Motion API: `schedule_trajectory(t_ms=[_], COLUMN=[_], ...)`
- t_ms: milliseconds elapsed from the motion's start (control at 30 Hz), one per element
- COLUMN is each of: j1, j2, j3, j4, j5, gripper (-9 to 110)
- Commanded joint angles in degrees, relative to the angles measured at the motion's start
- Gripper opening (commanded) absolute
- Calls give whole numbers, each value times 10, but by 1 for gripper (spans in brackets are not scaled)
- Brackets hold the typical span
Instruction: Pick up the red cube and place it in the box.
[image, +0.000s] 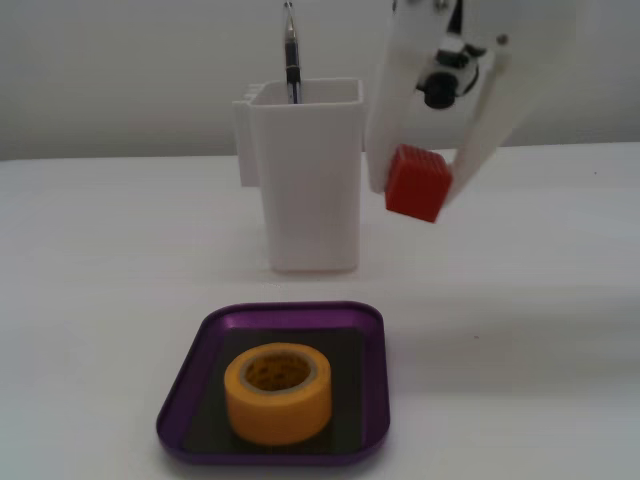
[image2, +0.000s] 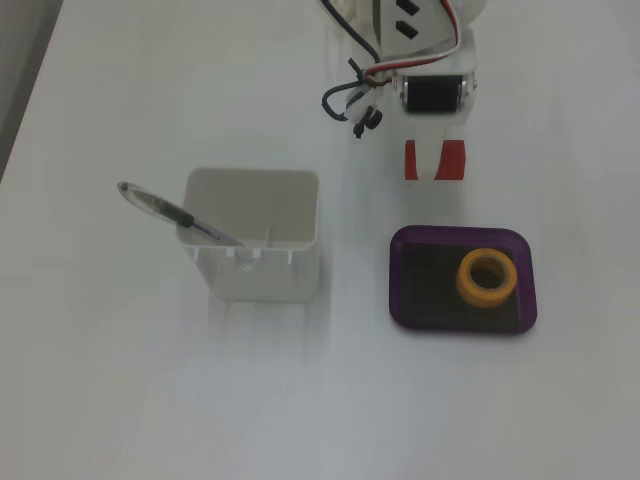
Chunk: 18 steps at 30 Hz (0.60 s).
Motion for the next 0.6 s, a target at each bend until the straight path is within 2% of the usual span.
schedule_trajectory(t_ms=[0,300,567], j1=[-5,0,1], j2=[33,-84,-171], j3=[-65,-88,-160], j4=[-9,-76,-68], j5=[-7,0,0], gripper=[-1,-1,-1])
